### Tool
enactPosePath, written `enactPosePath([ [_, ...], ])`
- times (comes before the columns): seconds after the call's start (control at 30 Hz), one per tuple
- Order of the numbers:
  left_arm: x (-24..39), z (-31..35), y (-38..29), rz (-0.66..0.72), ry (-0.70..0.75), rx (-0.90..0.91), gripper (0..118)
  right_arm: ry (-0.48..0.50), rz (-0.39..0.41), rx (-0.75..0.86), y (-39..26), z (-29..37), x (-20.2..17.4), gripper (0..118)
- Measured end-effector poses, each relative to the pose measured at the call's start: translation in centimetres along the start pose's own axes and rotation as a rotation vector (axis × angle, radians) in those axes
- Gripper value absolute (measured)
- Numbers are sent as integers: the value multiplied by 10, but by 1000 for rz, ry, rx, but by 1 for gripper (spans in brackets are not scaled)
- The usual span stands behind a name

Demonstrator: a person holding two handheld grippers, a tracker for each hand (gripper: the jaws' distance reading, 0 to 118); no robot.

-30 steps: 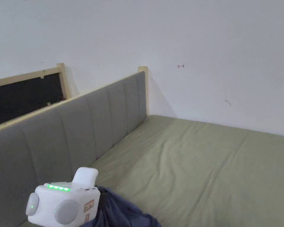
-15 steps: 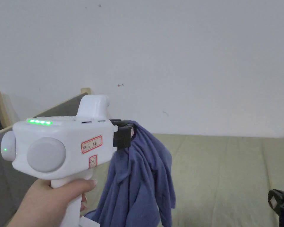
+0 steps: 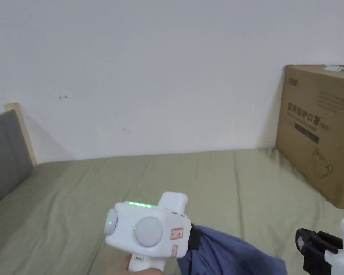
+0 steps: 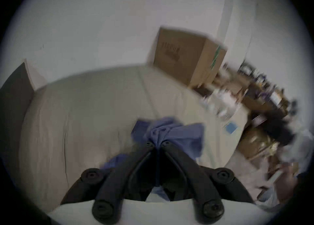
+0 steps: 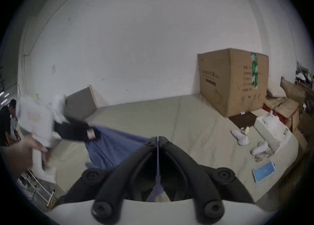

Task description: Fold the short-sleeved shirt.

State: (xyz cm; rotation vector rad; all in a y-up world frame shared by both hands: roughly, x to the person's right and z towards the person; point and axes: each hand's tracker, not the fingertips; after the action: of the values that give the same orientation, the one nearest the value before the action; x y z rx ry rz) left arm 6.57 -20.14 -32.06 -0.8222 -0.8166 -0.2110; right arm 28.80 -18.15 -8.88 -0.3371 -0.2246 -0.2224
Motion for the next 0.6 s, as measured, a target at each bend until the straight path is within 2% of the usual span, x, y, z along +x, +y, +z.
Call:
enactPosePath([
  [0.07, -12, -42, -29, 64, 2, -152, 2, 5, -2, -30, -9, -5, 4, 2],
  [0.17, -27, -70, -70, 208, 63, -253, 4, 8, 18, -83, -21, -14, 2, 2],
  [0.2, -30, -73, -79, 235, 38, -254, 17, 8, 21, -98, -24, -17, 1, 2],
  [0.23, -32, -74, -87, 257, 16, -249, 45, 10, 21, -113, -26, -21, -1, 2],
  [0.27, -34, -71, -94, 258, 8, -233, 85, 14, 18, -124, -28, -24, -3, 2],
  [0.3, -35, -68, -98, 254, 12, -234, 118, 19, 14, -137, -28, -27, -4, 2],
  [0.33, -36, -64, -100, 253, 16, -234, 117, 23, 8, -146, -27, -30, -6, 2],
  [0.37, -39, -54, -101, 264, 12, -193, 111, 25, 3, -146, -23, -31, -8, 2],
  [0.4, -43, -40, -94, 266, -3, -86, 111, 30, -4, -139, -20, -31, -10, 2],
  [0.5, -53, 8, -72, 240, 27, 84, 111, 44, -13, -101, -6, -29, -17, 2],
  [0.6, -54, 76, -63, 202, 113, 367, 112, 46, -7, -31, 7, -23, -26, 2],
])
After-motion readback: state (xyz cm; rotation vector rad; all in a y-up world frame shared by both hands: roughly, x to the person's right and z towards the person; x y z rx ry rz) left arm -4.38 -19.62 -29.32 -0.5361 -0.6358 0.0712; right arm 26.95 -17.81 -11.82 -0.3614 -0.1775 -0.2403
